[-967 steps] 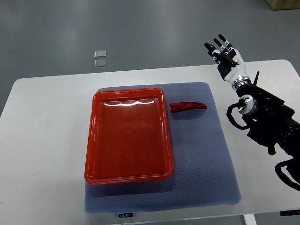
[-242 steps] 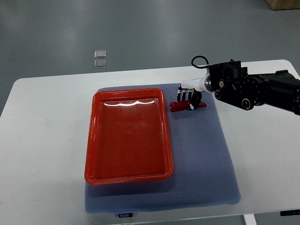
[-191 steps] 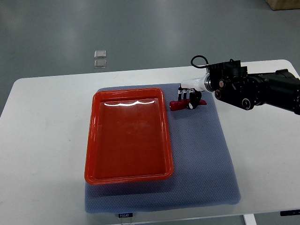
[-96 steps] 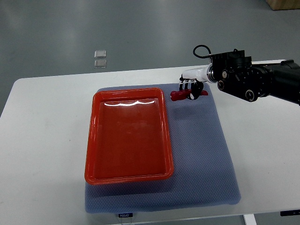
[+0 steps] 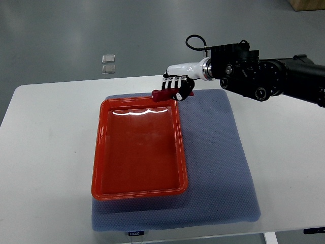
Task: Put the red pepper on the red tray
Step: 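Lift the pepper and carry it over the red tray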
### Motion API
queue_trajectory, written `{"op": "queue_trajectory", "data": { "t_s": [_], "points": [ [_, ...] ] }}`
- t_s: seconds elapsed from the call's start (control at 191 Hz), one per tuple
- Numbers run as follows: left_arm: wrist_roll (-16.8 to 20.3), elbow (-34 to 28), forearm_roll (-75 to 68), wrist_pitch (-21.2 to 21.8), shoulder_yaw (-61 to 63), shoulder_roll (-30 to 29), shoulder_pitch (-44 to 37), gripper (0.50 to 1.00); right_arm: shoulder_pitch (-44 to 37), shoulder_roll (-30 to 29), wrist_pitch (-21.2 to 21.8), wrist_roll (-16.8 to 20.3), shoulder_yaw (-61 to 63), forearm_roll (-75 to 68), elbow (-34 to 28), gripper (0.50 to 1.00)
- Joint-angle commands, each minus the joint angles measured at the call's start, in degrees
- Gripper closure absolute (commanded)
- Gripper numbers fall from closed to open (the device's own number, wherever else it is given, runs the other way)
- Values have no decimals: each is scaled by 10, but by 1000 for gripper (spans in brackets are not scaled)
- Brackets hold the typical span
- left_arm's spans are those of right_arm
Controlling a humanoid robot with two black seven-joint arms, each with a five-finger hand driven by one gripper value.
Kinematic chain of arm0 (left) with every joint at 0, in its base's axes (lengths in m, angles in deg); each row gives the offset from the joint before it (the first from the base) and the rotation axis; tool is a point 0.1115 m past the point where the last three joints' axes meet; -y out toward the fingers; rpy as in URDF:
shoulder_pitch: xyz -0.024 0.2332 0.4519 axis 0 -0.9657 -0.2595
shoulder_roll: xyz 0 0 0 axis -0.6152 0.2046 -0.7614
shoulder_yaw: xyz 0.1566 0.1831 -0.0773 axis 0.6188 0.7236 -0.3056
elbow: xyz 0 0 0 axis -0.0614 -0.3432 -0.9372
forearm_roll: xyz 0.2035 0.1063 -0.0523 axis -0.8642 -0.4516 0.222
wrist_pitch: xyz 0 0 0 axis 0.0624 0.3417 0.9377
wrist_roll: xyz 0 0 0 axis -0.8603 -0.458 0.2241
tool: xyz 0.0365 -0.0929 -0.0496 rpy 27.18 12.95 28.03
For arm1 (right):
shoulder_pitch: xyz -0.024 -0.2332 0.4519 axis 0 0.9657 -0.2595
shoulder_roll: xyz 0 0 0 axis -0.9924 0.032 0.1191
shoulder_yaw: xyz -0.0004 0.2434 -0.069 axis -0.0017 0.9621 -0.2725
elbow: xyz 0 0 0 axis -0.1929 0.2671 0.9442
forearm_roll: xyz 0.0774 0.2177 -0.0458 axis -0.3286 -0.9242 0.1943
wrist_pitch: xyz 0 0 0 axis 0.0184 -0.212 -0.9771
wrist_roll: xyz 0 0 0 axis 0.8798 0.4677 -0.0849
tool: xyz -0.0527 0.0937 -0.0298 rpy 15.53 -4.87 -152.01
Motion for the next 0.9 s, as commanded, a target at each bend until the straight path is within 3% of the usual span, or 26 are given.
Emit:
{"op": "queue_trajectory", "data": {
  "t_s": [0.0,0.235,0.544,0.627,0.894],
  "points": [
    [0,-1,0,0,0,0,0,500,-2,-17,2,-25,18,0,-34,1000],
    [0,-1,0,0,0,0,0,500,4,-59,3,-30,25,4,-54,1000],
    [0,-1,0,0,0,0,0,500,34,-59,-2,-26,20,20,-47,991],
    [0,-1,0,0,0,0,0,500,40,-59,-4,-26,20,21,-43,955],
    [0,-1,0,0,0,0,0,500,52,-59,-9,-25,20,21,-42,746]
  ]
}}
